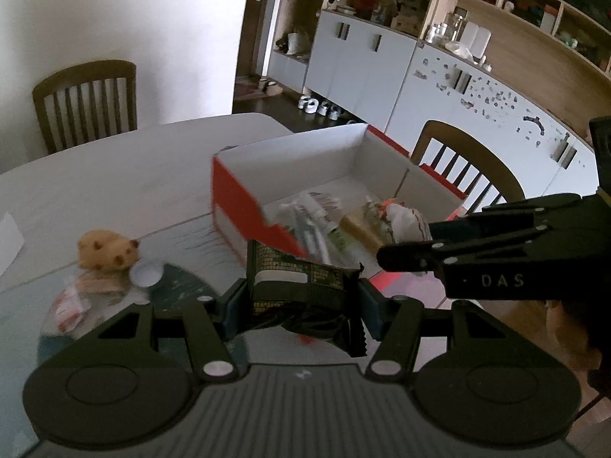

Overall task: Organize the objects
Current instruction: 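Carry the black snack bag and cartoon-face plush with both tools into the red box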

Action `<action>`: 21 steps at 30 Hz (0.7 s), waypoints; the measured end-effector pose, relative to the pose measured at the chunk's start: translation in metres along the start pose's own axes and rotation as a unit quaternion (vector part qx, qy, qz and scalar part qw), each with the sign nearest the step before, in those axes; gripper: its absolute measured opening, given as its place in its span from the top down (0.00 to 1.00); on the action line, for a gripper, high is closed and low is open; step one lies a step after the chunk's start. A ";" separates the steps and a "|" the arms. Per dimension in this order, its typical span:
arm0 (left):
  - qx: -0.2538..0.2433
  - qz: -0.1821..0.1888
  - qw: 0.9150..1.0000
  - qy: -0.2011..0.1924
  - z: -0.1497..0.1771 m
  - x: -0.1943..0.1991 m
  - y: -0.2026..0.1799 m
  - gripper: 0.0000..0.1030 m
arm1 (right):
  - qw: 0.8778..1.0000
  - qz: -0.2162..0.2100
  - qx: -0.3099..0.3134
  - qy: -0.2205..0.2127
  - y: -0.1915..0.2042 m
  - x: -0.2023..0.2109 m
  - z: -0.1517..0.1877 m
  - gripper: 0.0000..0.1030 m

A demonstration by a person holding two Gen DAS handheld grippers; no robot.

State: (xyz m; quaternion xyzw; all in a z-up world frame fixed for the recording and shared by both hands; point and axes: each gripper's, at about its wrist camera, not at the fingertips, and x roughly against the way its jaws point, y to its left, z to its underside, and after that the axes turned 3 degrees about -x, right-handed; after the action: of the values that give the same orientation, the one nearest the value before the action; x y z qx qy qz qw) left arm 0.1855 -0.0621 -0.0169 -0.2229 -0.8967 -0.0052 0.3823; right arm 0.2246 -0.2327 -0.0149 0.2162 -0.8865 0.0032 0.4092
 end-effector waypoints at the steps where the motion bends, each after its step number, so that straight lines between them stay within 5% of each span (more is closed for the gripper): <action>1: -0.002 -0.001 1.000 0.000 -0.003 -0.004 -0.005 0.42 | 1.000 0.001 -0.002 -0.002 -0.007 0.001 -0.001 0.63; 21: -0.027 -0.011 0.999 0.044 -0.045 -0.097 -0.063 0.42 | 1.000 0.028 -0.011 0.001 -0.105 -0.026 -0.031 0.63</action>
State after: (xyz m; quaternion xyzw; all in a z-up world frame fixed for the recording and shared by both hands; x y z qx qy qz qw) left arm 0.2500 -0.1652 -0.0416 -0.2225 -0.8810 -0.0433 0.4153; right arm 0.3022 -0.3120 -0.0314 0.1865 -0.8920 0.0054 0.4118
